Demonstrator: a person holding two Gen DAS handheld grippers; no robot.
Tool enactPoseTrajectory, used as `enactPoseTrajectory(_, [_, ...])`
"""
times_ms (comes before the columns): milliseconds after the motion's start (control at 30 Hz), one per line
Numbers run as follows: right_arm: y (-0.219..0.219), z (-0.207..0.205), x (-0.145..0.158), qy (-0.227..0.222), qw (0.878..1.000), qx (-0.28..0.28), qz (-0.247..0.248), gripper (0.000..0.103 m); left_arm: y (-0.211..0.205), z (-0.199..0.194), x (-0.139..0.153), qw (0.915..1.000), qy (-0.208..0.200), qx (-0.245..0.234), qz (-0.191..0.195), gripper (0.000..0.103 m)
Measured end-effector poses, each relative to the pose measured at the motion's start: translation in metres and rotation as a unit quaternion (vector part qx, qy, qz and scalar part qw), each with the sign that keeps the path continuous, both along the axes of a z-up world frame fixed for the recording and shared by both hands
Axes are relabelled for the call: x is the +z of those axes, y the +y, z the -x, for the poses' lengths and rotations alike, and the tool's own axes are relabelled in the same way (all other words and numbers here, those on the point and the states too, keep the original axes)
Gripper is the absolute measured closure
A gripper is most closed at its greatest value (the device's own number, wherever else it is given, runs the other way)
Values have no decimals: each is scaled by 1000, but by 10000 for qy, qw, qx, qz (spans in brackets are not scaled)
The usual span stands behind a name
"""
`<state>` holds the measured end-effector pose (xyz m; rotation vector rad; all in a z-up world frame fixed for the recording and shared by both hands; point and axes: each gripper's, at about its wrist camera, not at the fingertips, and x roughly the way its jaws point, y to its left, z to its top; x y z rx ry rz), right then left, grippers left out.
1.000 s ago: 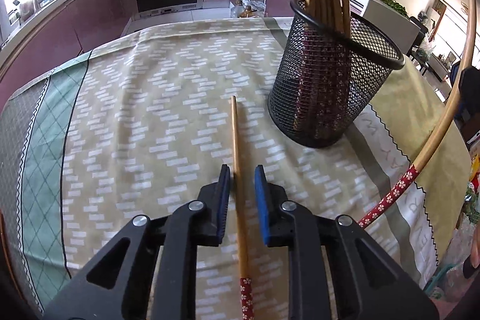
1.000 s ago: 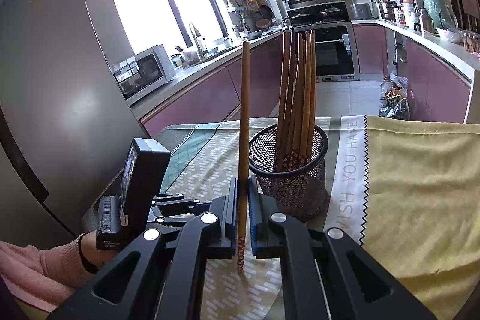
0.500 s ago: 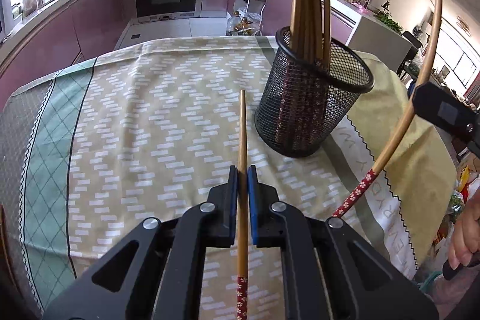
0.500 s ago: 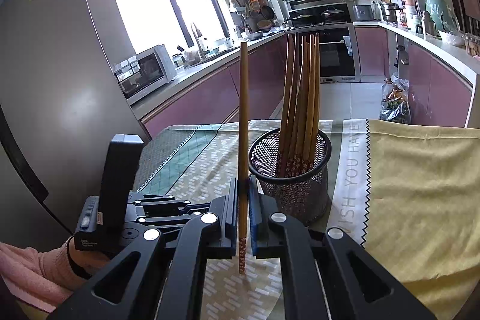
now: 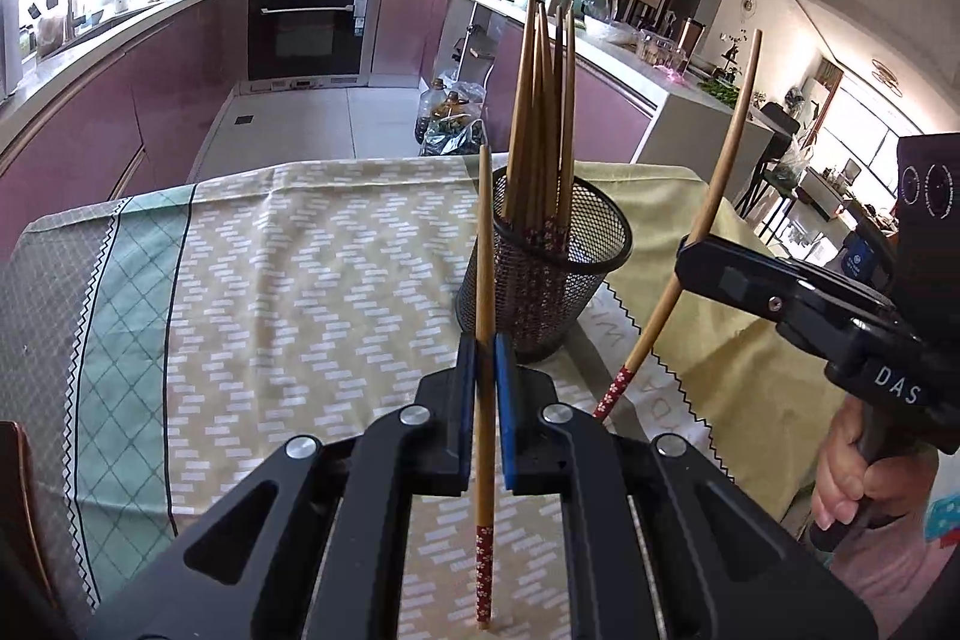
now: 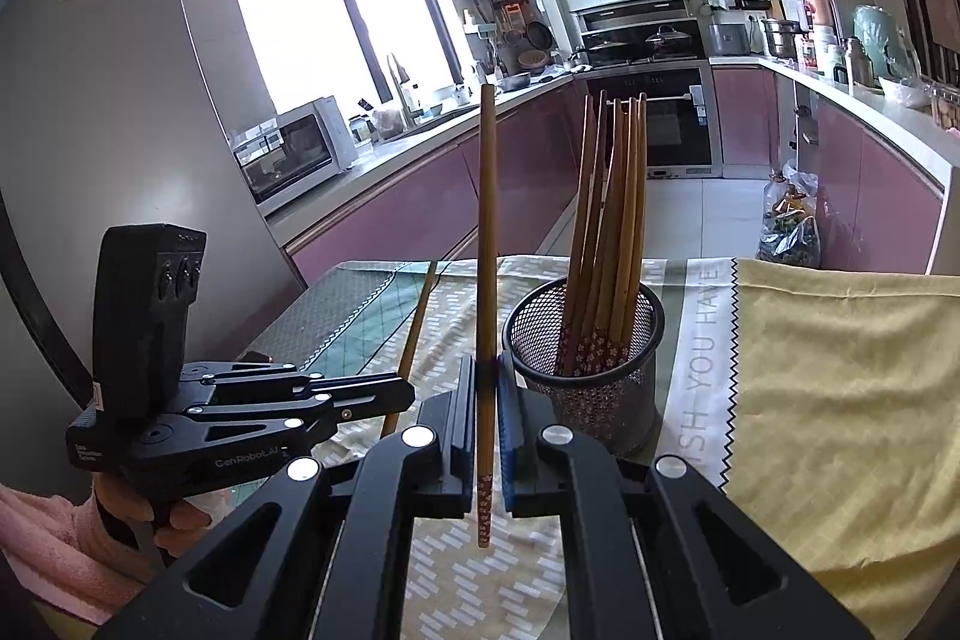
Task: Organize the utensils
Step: 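Lift the left gripper's chopstick upright and carry it over the mesh cup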
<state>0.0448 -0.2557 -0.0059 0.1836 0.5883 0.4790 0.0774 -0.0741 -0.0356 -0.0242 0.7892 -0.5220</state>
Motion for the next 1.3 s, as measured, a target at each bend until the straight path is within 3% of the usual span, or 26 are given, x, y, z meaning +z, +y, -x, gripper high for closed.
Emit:
enactPoseTrajectory(533, [-1,2,9,-135,9999,-21,3,97,5,12,31,9992,-320,-55,253,96])
enactPoseTrajectory(1300, [-2,5,26,-378,9992,-58,105,97,10,11,47,9975,-515,-151,470,96])
